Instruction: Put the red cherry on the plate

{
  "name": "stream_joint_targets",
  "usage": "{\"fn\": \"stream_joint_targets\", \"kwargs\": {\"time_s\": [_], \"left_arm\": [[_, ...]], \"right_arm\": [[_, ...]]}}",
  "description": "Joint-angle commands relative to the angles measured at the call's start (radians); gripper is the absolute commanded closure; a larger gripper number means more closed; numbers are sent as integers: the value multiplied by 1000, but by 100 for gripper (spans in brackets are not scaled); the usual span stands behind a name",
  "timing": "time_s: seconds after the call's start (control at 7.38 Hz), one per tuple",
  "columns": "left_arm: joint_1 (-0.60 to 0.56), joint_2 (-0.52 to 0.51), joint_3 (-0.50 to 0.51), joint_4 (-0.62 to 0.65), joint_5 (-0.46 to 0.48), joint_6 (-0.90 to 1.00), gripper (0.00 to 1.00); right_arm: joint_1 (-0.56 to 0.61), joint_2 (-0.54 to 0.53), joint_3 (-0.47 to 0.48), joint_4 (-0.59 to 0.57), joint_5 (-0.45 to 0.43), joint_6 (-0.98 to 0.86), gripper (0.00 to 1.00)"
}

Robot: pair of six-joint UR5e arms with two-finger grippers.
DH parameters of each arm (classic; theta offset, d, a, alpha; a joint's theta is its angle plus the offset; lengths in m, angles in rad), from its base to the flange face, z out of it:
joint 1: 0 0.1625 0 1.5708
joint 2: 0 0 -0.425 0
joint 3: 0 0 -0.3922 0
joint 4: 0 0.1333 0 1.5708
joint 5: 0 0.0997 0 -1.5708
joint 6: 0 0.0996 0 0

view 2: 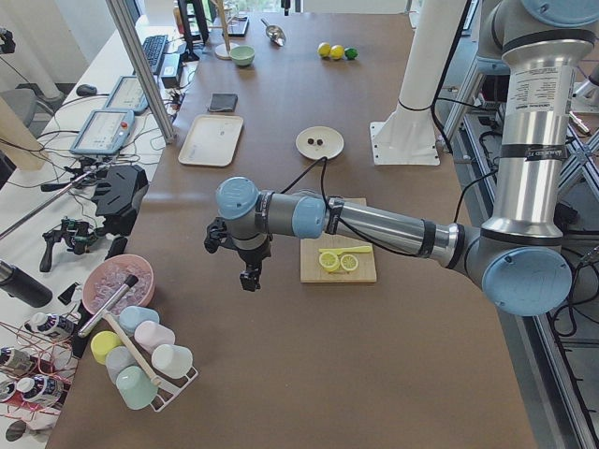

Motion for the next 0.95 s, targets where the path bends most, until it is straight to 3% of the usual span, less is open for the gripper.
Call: {"fn": "stream_joint_targets", "kwargs": {"time_s": [0.0, 0.81], "left_arm": [[-2, 2, -7, 2, -1, 0, 2], [1, 3, 3, -1, 0, 1, 2]], "right_arm": [[-6, -29, 44, -2, -9, 1, 0], [-18, -32, 39, -2, -9, 1, 0]]}}
